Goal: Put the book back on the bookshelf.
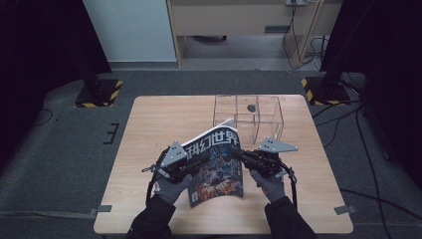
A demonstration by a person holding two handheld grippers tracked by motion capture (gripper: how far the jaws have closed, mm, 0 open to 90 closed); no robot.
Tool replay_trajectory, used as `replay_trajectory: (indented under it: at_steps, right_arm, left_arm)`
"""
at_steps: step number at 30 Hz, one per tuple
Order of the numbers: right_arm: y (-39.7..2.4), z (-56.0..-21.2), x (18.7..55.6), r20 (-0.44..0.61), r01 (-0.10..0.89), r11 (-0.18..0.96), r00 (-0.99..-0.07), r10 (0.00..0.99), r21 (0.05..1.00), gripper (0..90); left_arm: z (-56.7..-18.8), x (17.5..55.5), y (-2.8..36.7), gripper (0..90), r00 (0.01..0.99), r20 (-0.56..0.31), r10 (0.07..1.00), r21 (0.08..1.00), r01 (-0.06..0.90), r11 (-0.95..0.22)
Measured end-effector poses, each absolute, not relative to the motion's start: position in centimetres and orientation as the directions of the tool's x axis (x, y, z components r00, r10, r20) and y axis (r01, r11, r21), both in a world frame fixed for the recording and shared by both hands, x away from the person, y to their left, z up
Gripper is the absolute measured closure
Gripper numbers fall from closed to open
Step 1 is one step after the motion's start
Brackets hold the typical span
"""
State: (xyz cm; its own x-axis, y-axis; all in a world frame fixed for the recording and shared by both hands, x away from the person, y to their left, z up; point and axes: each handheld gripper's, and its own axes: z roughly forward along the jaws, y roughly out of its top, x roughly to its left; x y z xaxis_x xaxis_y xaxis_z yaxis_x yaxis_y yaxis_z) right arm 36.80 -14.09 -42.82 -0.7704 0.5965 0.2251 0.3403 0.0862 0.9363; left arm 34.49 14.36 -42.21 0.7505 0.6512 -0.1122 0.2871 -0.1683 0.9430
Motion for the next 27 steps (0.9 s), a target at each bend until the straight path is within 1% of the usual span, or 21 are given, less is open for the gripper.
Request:
replay_trajectory:
  at_steps: [2, 6, 15, 16, 17, 20, 21, 22, 23, 24, 27]
  right_arm:
    - [-14.2, -42.8, 36.9, 0.23, 0.343, 0.078, -0.763, 0.604, 0.936, 84.7]
    - [-14.5, -42.7, 37.0, 0.245, 0.353, 0.06, -0.752, 0.612, 0.934, 82.7]
    - [-15.0, -42.6, 37.2, 0.265, 0.362, 0.038, -0.744, 0.613, 0.931, 74.7]
    - [-15.1, -42.6, 37.2, 0.263, 0.362, 0.038, -0.743, 0.615, 0.932, 72.7]
    - [-15.1, -42.6, 37.2, 0.252, 0.354, 0.04, -0.735, 0.629, 0.934, 67.0]
    - [-15.2, -42.6, 37.2, 0.237, 0.341, 0.033, -0.717, 0.656, 0.939, 62.7]
    - [-15.3, -42.6, 37.3, 0.231, 0.336, 0.029, -0.706, 0.67, 0.941, 59.9]
    - [-15.3, -42.6, 37.3, 0.231, 0.336, 0.029, -0.706, 0.67, 0.941, 59.9]
    - [-15.4, -42.5, 37.4, 0.228, 0.332, 0.025, -0.697, 0.68, 0.943, 57.6]
    - [-15.8, -42.5, 37.4, 0.224, 0.33, 0.018, -0.68, 0.698, 0.944, 52.8]
    - [-16.3, -42.5, 37.6, 0.209, 0.325, 0.019, -0.653, 0.728, 0.946, 45.8]
  left_arm:
    - [-41.8, 34.3, 14.3, 81.5, 0.758, -0.129, 0.639, 0.944, 0.292, -0.157]
    - [-41.3, 34.0, 13.9, 81.8, 0.759, -0.11, 0.642, 0.945, 0.28, -0.169]
    - [-40.8, 33.6, 13.6, 81.8, 0.768, -0.127, 0.627, 0.946, 0.284, -0.156]
    - [-40.8, 33.6, 13.5, 81.8, 0.767, -0.129, 0.629, 0.945, 0.287, -0.155]
    - [-40.6, 33.5, 13.5, 81.8, 0.766, -0.131, 0.63, 0.946, 0.287, -0.151]
    - [-40.3, 33.3, 13.4, 81.9, 0.766, -0.127, 0.63, 0.947, 0.282, -0.153]
    - [-40.2, 33.2, 13.5, 81.9, 0.766, -0.128, 0.63, 0.948, 0.281, -0.149]
    - [-40.2, 33.2, 13.5, 81.9, 0.766, -0.128, 0.63, 0.948, 0.281, -0.149]
    - [-39.9, 33.1, 13.6, 81.9, 0.765, -0.132, 0.63, 0.949, 0.28, -0.141]
    - [-39.6, 33.0, 13.7, 81.9, 0.764, -0.131, 0.631, 0.952, 0.274, -0.134]
    - [-39.1, 32.8, 13.9, 81.8, 0.757, -0.125, 0.642, 0.957, 0.263, -0.124]
